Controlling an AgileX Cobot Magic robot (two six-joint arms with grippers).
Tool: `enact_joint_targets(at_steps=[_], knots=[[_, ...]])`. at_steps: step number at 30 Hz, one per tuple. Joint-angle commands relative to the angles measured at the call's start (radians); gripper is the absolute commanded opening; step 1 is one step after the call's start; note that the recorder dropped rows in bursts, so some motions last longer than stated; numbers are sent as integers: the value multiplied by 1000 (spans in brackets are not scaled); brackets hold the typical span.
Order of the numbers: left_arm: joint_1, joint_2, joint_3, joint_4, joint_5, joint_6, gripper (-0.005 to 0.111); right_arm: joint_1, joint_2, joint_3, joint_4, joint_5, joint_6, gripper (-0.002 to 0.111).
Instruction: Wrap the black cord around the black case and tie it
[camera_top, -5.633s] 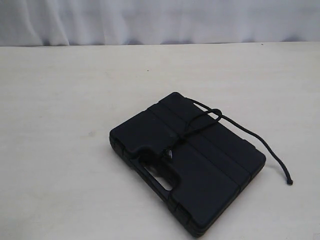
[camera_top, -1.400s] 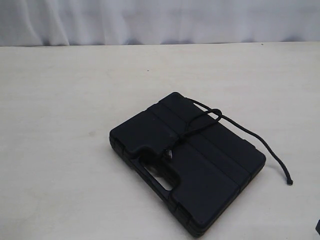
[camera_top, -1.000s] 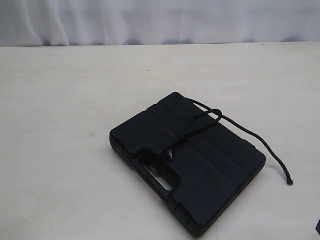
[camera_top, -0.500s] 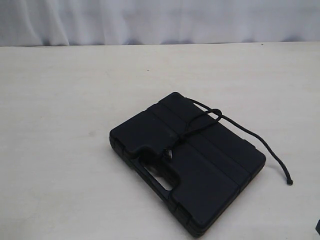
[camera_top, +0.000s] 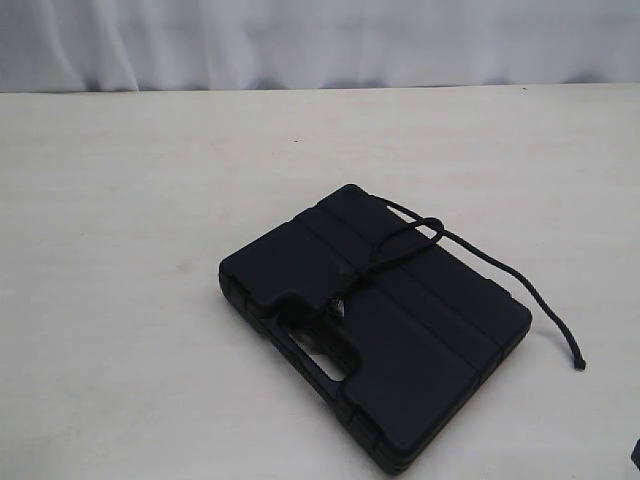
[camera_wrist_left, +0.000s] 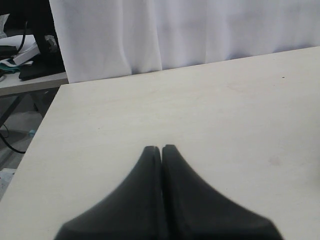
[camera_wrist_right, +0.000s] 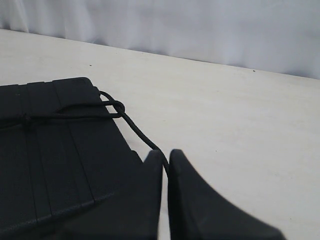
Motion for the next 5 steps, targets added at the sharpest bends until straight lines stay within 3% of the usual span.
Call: enact_joint_targets(at_steps=[1, 5], knots=[[-1, -3, 3, 1, -6, 0, 0, -7, -4, 3, 1, 3, 4, 4], [-1, -3, 3, 1, -6, 0, 0, -7, -4, 3, 1, 3, 4, 4]])
